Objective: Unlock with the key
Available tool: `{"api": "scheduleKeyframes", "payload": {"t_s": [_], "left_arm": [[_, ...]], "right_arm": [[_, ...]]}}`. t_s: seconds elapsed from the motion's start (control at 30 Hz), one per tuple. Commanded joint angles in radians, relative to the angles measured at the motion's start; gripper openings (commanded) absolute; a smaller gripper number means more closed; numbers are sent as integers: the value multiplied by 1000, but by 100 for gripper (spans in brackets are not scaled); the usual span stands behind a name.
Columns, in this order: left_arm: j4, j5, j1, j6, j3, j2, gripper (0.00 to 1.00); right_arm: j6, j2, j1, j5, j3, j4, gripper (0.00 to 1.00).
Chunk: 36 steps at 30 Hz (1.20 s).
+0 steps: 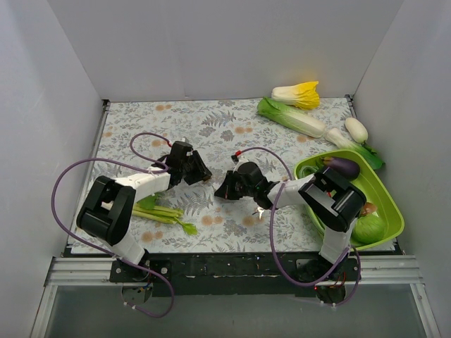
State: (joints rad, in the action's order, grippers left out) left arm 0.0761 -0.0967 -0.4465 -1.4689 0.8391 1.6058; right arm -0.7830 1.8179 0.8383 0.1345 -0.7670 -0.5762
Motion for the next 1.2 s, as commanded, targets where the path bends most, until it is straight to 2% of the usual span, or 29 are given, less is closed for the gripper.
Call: {"api": "scheduleKeyframes", "payload": {"t_s": [0.0, 1.17], "left_arm": [[-35, -18, 6, -16, -5, -44, 0], [-47, -41, -1, -22, -26, -61, 0]], "right_arm": [[-7, 17, 4, -6, -49, -24, 1], [-19, 72, -19, 14, -101, -48, 1]]}}
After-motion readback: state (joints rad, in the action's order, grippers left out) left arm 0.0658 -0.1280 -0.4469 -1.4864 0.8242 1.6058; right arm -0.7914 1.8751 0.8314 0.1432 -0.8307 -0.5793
